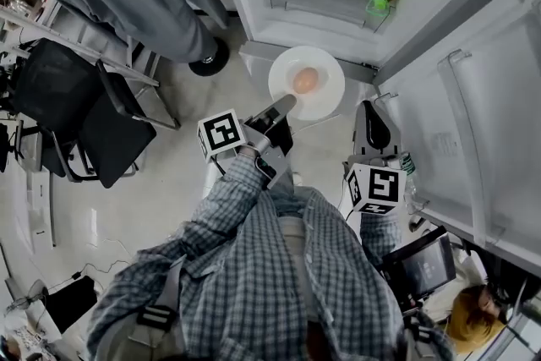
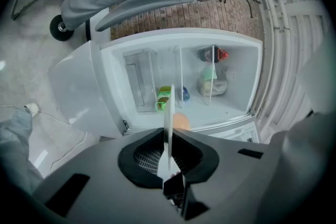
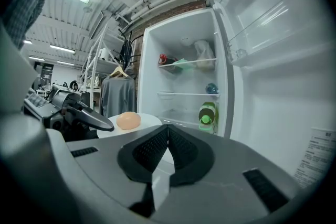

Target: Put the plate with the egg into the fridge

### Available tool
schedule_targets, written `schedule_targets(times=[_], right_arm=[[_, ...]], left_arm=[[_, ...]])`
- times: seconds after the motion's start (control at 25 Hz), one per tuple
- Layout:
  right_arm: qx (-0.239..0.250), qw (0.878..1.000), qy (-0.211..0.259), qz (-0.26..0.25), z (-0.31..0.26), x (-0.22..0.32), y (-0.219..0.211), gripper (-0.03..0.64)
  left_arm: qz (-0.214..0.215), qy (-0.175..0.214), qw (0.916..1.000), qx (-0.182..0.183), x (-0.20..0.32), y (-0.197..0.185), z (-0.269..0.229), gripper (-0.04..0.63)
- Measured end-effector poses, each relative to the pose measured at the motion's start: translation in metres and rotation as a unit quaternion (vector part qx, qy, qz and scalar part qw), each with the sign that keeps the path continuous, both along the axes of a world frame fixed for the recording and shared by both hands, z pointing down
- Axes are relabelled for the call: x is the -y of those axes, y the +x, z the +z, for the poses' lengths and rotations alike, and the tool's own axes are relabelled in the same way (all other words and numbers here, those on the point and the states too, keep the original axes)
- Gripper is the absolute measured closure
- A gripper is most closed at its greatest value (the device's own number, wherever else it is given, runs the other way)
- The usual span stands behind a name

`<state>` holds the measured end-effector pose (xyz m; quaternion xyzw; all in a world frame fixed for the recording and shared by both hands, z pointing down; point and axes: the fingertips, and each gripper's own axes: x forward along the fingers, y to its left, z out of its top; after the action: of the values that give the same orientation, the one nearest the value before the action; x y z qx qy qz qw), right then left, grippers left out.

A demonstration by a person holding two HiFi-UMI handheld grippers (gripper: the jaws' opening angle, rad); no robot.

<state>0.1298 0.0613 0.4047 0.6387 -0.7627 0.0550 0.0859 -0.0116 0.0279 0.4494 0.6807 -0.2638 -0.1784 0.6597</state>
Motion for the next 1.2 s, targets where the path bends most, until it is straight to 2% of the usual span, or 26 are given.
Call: schedule_targets(times=[0.36,0.56,0.88,1.04,1.2], right_arm=[[-0.019,1.0,0.003,-0.009,-0.004,0.066,-0.003,0.611],[-0.022,1.0,0.0,-0.001,-0.006,0.091,-0.002,0.611],[-0.033,0.999,0.007,0.015,-0.01,0.123,0.002,0.611],[-0.037,0.999,-0.005,0.022,-0.009,0.141,-0.002,0.611],[-0.027,0.999,0.004,0.031,-0.016,0.16,-0.01,0.611]], left_arm=[[0.007,0.001,1.0,-0.004,0.066,0.003,-0.003,0.565],[0.012,0.004,0.9999,0.005,0.098,0.001,-0.002,0.565],[0.031,0.002,0.9995,0.001,0.134,0.011,0.001,0.565],[0.035,0.001,0.9993,-0.009,0.156,0.01,0.003,0.565],[0.047,0.001,0.9989,-0.004,0.173,0.009,0.003,0.565]])
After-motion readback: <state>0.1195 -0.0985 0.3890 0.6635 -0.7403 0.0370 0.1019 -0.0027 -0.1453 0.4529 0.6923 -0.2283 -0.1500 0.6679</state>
